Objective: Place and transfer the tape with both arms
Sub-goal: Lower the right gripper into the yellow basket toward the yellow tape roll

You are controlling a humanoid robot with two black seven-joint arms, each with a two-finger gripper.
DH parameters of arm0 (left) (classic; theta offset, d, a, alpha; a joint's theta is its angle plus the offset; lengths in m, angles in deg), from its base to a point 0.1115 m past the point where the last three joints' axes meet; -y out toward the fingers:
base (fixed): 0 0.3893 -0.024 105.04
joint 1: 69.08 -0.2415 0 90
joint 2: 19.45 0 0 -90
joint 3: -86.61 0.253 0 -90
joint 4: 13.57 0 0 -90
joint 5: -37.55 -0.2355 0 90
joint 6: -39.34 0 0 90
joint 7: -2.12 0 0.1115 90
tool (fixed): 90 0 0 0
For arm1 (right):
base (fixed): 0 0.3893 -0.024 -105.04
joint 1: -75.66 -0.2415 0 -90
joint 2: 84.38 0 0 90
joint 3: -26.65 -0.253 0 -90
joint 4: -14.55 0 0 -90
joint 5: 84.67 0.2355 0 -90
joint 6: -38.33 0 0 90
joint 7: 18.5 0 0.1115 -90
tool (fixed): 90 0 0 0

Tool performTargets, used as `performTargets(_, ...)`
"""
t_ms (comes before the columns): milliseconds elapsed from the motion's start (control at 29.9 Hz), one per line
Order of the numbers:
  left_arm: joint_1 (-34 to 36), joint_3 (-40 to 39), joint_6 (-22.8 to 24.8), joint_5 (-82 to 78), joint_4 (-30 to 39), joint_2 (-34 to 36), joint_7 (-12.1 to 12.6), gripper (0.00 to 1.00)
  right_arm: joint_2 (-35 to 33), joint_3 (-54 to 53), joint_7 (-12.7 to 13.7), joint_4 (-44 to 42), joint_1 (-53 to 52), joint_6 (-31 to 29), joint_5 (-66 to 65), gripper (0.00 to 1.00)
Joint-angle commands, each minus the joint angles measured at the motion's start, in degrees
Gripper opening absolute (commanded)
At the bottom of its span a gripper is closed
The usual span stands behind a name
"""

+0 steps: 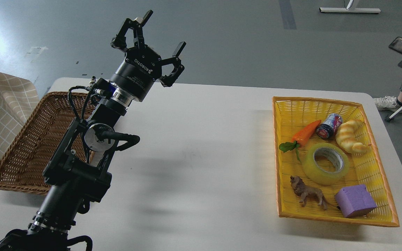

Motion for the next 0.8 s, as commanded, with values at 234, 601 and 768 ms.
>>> performTargets(234,0.1,-0.9,-0.1,0.0,0.0,0.0,0.0,0.98,3.1,-0.7,3.8,2.2,3.8,0.0,-4.7,1.00)
performTargets(601,-0.1,-0.9,-0.3,0.0,0.0,0.0,0.0,0.98,3.3,6.1,6.6,3.1,3.0,0.0,-34.5,1.00)
performTargets(768,-0.5,-0.8,-0.3,0.0,0.0,0.0,0.0,0.98,6.6,10.0,7.0,3.0,3.6,0.0,-37.5,1.00)
